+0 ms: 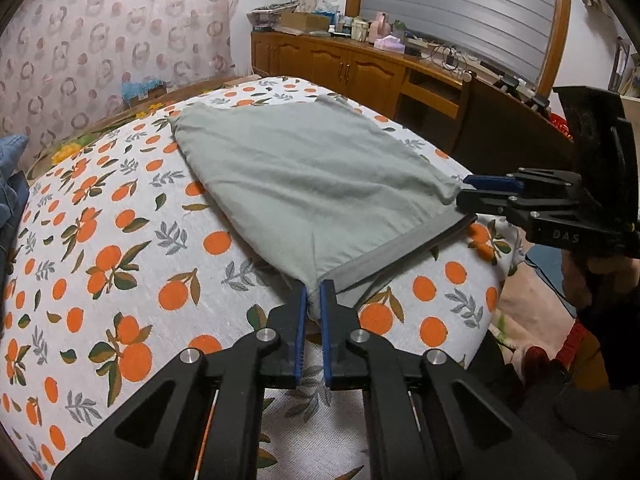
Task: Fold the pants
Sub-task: 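Grasp the pants hem with the left gripper while the right gripper grasps the other corner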
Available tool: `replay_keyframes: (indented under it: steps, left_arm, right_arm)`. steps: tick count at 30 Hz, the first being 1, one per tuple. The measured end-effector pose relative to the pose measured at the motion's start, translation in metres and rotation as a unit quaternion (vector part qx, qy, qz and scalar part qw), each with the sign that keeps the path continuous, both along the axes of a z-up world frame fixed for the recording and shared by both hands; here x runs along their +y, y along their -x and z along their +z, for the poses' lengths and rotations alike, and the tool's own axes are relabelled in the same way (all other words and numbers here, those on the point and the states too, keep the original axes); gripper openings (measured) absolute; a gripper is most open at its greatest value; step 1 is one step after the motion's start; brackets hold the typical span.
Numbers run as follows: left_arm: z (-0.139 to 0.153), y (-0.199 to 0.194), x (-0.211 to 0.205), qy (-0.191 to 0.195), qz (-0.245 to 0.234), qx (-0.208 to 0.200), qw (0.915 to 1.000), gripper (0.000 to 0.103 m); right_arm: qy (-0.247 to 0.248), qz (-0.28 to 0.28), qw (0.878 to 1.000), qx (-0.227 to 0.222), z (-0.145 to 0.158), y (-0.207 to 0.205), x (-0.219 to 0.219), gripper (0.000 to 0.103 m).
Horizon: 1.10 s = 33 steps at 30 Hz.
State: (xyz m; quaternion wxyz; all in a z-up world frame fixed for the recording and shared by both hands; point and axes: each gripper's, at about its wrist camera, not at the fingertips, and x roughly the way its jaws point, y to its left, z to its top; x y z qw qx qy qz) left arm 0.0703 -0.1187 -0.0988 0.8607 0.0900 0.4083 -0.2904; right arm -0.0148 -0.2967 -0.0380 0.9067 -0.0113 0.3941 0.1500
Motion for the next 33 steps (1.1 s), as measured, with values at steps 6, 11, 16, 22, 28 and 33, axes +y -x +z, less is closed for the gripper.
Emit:
replay_keyframes:
  steps: [6, 11, 16, 22, 28, 33]
  left_arm:
    - [-0.007, -0.001, -0.001, -0.006, 0.004, 0.007, 1.0000, 0.008]
    - [-0.011, -0.006, 0.000, -0.011, 0.017, 0.017, 0.9997, 0.014]
    - [-0.011, -0.009, 0.002, -0.012, 0.029, 0.018, 0.9993, 0.028]
    - [-0.012, -0.015, 0.008, 0.003, 0.042, 0.029, 0.9987, 0.045]
    - [-0.012, -0.016, 0.004, 0.007, 0.038, 0.031, 0.9988, 0.047]
    - [-0.012, -0.018, 0.001, 0.010, 0.039, 0.030, 0.9987, 0.047]
  right_arm:
    - [0.012, -0.014, 1.000, 0.022, -0.008, -0.004, 0.002, 0.033]
    - [0.000, -0.018, 0.999, 0.027, -0.007, -0.004, 0.001, 0.033]
    - [-0.016, -0.017, 0.999, 0.031, -0.009, -0.002, -0.002, 0.033]
    - [-0.016, -0.015, 0.999, 0.029, -0.010, -0.001, -0.001, 0.033]
    - [-0.017, -0.013, 0.999, 0.026, -0.011, 0.001, 0.000, 0.033]
    - [-0.019, -0.010, 0.999, 0.025, -0.011, 0.001, 0.000, 0.029]
